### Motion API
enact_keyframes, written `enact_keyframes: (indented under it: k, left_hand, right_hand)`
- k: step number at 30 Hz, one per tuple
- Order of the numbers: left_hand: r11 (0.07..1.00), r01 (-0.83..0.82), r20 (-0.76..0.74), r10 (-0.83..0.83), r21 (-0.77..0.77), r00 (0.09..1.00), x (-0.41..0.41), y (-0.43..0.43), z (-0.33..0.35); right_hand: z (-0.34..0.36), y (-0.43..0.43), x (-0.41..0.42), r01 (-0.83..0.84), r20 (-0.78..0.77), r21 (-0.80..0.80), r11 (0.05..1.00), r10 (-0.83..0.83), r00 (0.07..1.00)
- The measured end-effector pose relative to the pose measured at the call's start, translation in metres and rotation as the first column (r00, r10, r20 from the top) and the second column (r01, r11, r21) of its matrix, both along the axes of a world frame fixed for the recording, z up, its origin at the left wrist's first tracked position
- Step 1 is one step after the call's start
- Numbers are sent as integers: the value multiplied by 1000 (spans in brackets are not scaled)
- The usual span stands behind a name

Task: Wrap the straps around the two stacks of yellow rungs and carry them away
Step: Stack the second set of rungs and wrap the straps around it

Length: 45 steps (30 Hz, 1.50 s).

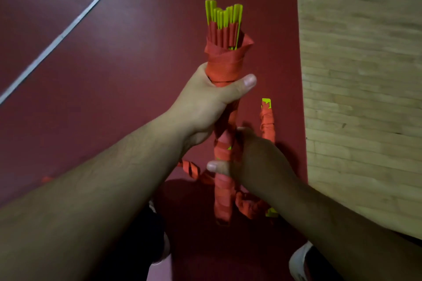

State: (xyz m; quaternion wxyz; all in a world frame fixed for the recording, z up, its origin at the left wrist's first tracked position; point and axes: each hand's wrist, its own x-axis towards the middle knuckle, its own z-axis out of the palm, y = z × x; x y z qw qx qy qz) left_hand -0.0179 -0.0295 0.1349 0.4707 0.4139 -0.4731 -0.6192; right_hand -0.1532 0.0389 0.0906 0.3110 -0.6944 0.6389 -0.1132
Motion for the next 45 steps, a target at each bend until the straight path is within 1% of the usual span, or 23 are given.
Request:
enact_keyframes:
  k: [2,3,4,6,8,10,11,12,13,14,16,18,20,22,24,26,29,31,33,36,38,41,45]
  left_hand:
    - [995,-60,-53,65,81,997,-4,1,1]
    - [988,-87,-71,96,127,993,-5,0,1]
    - [982,-106,-84,120,158,989,-4,0,2]
    - [984,-97,-89,111,148,990,-3,1,2]
    - [997,-15,-76,21,78,997,0,0,3]
    - [994,104,41,-103,-19,994,9,-4,4]
    - [980,186,106,-179,-65,978,14,-7,4]
    - [961,262,135,-249,-92,959,20,-8,4]
    - [940,330,115,-319,-86,941,25,-9,2]
    - [925,377,47,-375,-45,926,30,-8,1]
    - [912,411,-106,-408,4,907,32,-4,0]
    - [942,335,-129,-333,-13,934,30,-1,-2]
    - [974,228,-126,-228,-11,965,25,0,0]
    - [993,116,-130,-110,37,985,24,0,1]
    - [996,-29,-109,39,90,993,23,-4,2]
    - [976,-187,-85,197,114,977,23,-7,1]
    - [944,-302,-94,315,130,944,19,-8,-2]
    - [936,-315,-108,333,160,937,13,-4,-1]
    - [934,-289,-148,322,210,935,8,-1,1]
    - [930,-246,-198,305,272,932,3,2,2]
    - [936,-228,-184,282,267,942,2,2,0]
    - [946,-227,-115,258,231,959,1,2,-3]
    - [966,-224,-12,228,128,974,6,-2,-5]
  right_hand:
    - [-3,0,1,5,-144,-90,996,-18,989]
    - [-3,-1,0,-2,-186,-126,992,-22,982]
    - [-2,-1,0,-13,-211,-149,989,-19,977]
    - [-1,-2,-2,-33,-218,-192,981,-10,976]
    - [-1,-3,-2,-25,-186,-235,972,-20,982]
    - [2,-4,-1,7,-98,-230,973,-31,995]
    - [4,-4,-1,0,-57,-215,977,-12,998]
    - [5,-4,-2,-31,-26,-213,977,27,999]
    - [6,-4,-2,-77,-8,-214,974,77,997]
    - [8,-4,-2,-124,9,-201,972,128,992]
    - [11,-4,-3,-166,90,-144,976,180,980]
    - [11,-5,-4,-149,178,-131,980,172,969]
    - [10,-4,-3,-114,205,-149,982,143,968]
    - [9,-4,-3,-56,217,-136,989,85,972]
    - [6,-4,-4,-18,187,-92,996,35,982]
    - [4,-4,-6,-15,137,-24,1000,18,990]
    - [3,-3,-5,27,122,13,1000,-29,992]
    - [2,-2,-1,69,113,-8,998,-68,991]
    - [2,-1,0,99,96,-35,994,-96,991]
    - [4,0,1,106,-21,-80,991,-108,994]
    - [5,0,0,91,-90,-139,986,-105,990]
    - [8,-4,-2,104,-49,-194,975,-116,992]
    - [11,-6,-4,88,80,-143,986,-77,994]
